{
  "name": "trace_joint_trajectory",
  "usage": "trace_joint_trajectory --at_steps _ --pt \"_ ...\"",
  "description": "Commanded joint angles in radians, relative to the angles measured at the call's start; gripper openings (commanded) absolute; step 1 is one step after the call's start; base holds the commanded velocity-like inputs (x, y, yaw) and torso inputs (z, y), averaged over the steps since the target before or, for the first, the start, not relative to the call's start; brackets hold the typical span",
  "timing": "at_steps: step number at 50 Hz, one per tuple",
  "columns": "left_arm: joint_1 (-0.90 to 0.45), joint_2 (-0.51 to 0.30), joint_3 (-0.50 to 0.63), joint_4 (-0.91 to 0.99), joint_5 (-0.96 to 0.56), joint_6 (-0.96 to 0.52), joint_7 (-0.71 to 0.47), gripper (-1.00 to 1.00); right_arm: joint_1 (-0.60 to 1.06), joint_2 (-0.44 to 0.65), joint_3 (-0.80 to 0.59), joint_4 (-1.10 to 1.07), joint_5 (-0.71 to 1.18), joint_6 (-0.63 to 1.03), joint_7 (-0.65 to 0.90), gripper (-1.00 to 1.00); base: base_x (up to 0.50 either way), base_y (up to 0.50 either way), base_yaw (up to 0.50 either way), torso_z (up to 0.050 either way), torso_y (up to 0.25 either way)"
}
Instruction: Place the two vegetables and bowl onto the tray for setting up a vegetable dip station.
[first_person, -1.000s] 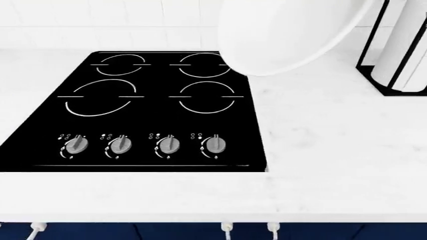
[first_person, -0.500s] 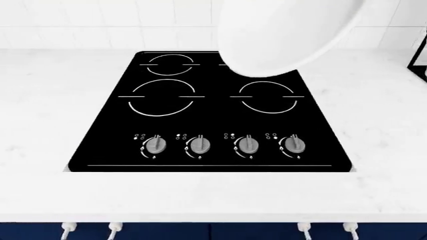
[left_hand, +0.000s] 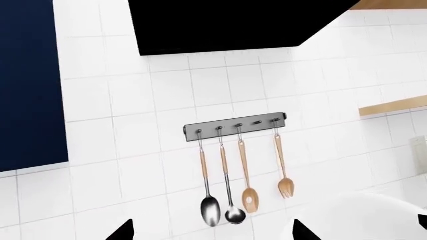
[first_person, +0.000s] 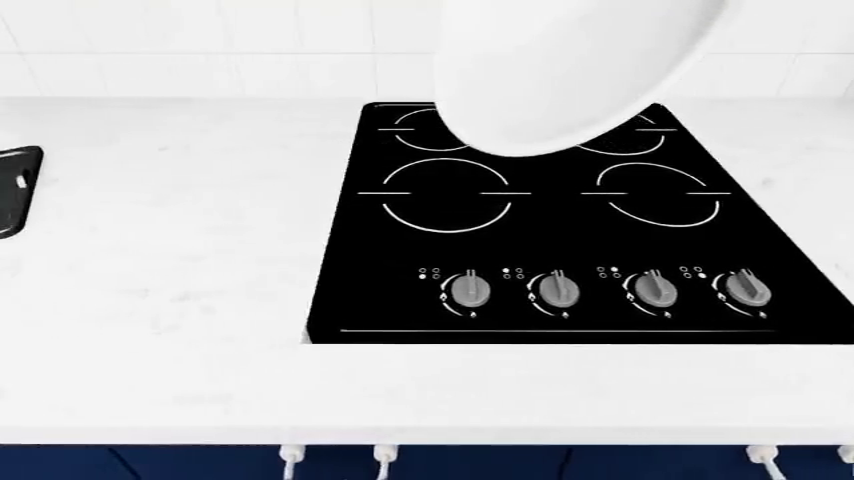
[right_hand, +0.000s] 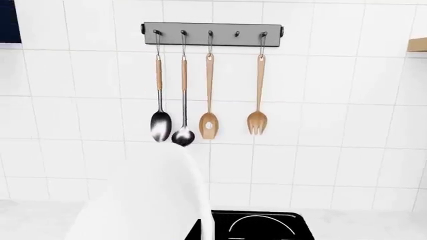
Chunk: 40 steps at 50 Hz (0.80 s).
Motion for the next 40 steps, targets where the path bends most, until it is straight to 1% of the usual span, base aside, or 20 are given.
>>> trace_joint_trajectory --at_steps 1,40 --pt "0.000 0.001 0.001 -0.001 -0.001 0.000 -0.001 1.00 0.006 0.001 0.006 0.001 -0.008 0.001 -0.001 -1.00 0.00 0.50 0.00 0.000 0.000" --pt "0.001 0.001 0.001 0.001 0.001 0.000 0.000 1.00 0.006 -0.001 0.001 0.000 -0.009 0.002 -0.006 -1.00 0.00 0.50 0.00 0.000 0.000"
